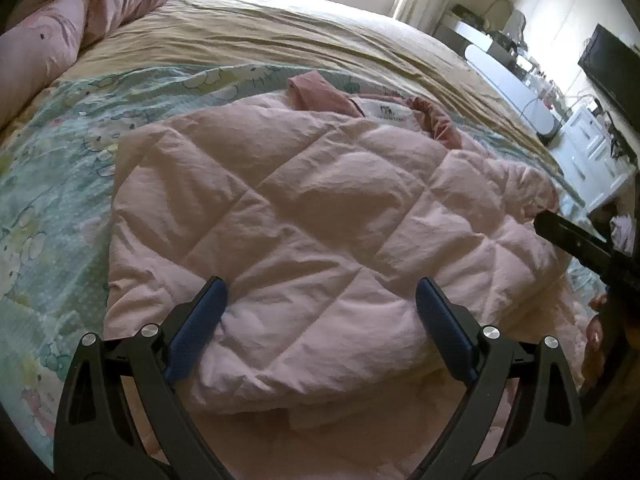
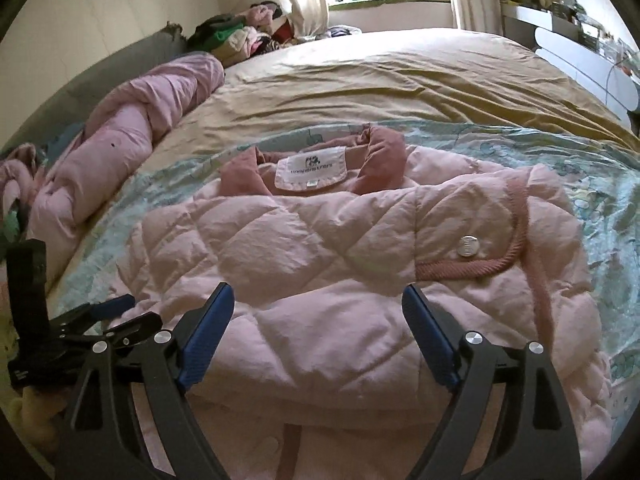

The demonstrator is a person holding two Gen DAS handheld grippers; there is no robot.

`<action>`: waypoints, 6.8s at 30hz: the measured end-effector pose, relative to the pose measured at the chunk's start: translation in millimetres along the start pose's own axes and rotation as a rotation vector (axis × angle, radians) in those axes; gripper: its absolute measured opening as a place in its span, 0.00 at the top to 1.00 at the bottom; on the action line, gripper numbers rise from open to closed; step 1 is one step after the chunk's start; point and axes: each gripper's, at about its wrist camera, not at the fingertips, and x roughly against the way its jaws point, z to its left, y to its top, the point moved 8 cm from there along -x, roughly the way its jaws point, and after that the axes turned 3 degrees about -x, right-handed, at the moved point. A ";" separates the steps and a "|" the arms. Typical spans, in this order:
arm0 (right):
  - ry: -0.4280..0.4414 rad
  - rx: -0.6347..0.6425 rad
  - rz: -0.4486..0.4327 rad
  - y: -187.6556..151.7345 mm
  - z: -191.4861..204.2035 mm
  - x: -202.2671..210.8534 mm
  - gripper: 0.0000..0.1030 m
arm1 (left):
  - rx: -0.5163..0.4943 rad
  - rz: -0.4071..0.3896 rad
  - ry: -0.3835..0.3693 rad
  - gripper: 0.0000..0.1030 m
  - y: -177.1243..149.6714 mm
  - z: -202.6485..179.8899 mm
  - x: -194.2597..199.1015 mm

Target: Fold large clothes

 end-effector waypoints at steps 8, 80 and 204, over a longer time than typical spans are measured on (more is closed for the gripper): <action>-0.003 -0.013 -0.020 1.0 0.1 15.0 0.17 | 0.022 -0.038 0.000 0.09 9.0 0.4 22.4; 0.035 0.078 -0.253 -46.7 3.4 211.6 0.04 | 0.014 -0.289 0.120 0.09 -76.9 -29.2 206.3; 0.415 -0.132 -0.267 -139.2 -120.3 296.7 0.85 | 0.091 -0.134 -0.056 0.85 -161.5 -31.3 231.2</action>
